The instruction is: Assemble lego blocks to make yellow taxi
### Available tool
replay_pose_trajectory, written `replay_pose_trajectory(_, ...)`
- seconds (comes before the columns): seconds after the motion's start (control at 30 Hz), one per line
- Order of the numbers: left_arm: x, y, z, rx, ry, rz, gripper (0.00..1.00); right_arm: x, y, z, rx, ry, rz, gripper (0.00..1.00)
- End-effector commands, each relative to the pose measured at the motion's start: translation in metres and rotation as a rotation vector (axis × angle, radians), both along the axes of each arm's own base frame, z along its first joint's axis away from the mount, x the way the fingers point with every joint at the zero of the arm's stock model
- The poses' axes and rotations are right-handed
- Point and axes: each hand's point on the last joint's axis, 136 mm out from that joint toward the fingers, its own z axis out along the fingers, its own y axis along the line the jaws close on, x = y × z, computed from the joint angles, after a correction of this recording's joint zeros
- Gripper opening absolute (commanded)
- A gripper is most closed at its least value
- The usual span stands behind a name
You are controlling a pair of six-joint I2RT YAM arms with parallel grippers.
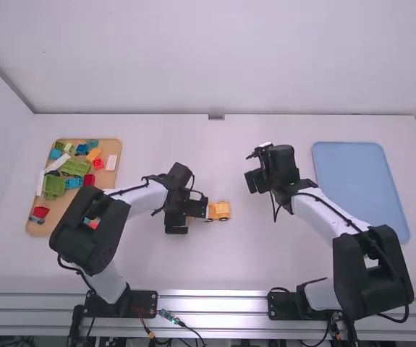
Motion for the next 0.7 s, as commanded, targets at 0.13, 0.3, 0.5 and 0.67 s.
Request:
replay_pose_trajectory(0.13, 0.013, -0.007, 0.049, -0.093, 0.022, -0.011, 0.99, -0.006, 0.015, 0.009, 0.008, -0.02, 0.234, 0.99)
replay_pose_trajectory(0.3, 0.005, -0.007, 0.088, -0.293, 0.019, -0.121, 0.99, -0.02, 0.028, 0.005, 0.103, -0.07, 0.437, 0.99)
replay_pose_trajectory(0.5, 0.014, 0.008, 0.105, -0.531, -0.08, -0.019, 0.99, -0.049, 0.044, -0.005, 0.288, -0.207, 0.662, 0.99)
replay_pose_trajectory(0.67, 0.014, 0.005, 0.085, -0.562, -0.116, 0.046, 0.99, -0.051, 0.059, -0.045, 0.325, -0.118, 0.683, 0.99)
